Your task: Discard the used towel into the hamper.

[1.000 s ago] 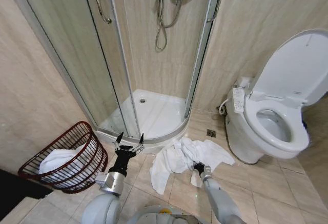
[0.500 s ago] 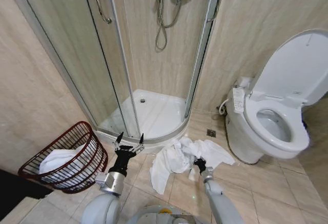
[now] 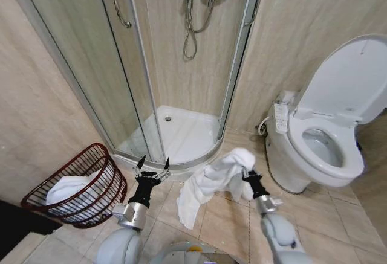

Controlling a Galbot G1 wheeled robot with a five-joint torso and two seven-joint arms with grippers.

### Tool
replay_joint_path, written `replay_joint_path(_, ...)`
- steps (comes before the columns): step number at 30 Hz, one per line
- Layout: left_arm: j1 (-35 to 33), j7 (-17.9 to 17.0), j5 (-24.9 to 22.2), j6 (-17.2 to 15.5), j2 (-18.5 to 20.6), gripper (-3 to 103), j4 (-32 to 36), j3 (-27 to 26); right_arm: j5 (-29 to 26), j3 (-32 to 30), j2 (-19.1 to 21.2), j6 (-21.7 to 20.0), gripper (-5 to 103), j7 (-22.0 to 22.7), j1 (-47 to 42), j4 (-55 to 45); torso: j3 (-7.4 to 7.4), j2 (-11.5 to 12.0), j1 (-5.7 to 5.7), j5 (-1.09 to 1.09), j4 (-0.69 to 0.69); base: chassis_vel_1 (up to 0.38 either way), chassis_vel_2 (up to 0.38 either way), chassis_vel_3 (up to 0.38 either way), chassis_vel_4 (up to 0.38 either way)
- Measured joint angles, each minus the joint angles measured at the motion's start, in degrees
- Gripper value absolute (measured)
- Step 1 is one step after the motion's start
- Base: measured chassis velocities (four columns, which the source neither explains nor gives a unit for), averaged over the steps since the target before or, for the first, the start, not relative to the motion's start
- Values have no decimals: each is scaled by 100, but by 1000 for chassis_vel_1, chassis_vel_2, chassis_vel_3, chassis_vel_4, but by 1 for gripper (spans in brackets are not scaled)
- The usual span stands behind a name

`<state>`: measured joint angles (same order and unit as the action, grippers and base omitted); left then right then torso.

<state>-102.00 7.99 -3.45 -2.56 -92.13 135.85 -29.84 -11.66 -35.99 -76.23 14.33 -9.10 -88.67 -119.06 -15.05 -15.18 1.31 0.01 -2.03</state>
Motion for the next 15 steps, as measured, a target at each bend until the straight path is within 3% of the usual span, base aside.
replay_joint_path(7, 0, 0, 0, 0, 0, 100, 0, -1, -62, -491, 77, -118, 9, 29, -109, -1198, 0, 0, 0, 0, 0, 0, 0, 0, 0)
replay_joint_path(11, 0, 0, 0, 0, 0, 100, 0, 0, -626, -1308, 417, -247, 9, -17, -67, -1839, 0, 0, 0, 0, 1, 0, 0, 0, 0)
replay_joint_path(15, 0, 0, 0, 0, 0, 100, 0, 0, -837, -1580, 494, -305, 9, 17, 6, -2086, 0, 0, 0, -1, 0, 0, 0, 0, 0)
